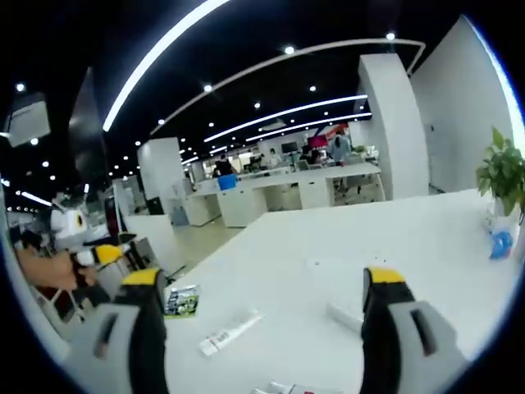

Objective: Arrange the skincare products in the storage area until every visible bottle or jar stands upright without overlapping.

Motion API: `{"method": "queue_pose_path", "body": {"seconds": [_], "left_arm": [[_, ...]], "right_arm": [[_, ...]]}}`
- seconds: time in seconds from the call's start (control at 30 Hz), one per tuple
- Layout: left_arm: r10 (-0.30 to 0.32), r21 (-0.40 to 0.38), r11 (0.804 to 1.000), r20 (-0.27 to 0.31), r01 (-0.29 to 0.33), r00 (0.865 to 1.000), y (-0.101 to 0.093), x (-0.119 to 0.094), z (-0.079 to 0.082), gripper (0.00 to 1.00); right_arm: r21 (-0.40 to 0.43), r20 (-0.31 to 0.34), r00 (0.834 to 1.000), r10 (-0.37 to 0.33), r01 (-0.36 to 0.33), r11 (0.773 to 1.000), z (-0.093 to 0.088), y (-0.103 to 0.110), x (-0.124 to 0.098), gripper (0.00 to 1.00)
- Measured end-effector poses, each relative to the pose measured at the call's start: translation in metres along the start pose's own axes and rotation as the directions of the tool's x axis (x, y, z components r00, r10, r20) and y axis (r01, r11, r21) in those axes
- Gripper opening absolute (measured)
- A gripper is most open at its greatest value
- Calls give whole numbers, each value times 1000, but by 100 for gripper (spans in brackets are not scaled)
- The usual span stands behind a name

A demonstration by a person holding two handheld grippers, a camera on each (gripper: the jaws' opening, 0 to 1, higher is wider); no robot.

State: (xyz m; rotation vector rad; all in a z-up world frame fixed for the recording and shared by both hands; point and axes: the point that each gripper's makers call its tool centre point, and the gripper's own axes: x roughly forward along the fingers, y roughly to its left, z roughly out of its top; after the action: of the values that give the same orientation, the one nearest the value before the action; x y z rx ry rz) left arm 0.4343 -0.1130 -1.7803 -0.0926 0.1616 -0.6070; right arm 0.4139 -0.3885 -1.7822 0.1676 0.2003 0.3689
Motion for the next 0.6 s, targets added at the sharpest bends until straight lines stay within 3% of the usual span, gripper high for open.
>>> {"method": "queue_pose_path", "body": {"seconds": [0.27, 0.43, 0.6], "left_arm": [[67, -14, 998, 9, -67, 998, -5, 10, -14, 95], [109, -5, 994, 35, -109, 993, -11, 12, -13, 96], [110, -45, 993, -19, -111, 994, -16, 18, -33, 90]], "right_arm": [[14, -10, 1000, 16, -16, 1000, -23, -35, 1, 99], [37, -24, 1000, 20, -19, 999, -31, -49, 4, 99], [15, -35, 999, 40, -40, 999, -35, -55, 6, 99]]}}
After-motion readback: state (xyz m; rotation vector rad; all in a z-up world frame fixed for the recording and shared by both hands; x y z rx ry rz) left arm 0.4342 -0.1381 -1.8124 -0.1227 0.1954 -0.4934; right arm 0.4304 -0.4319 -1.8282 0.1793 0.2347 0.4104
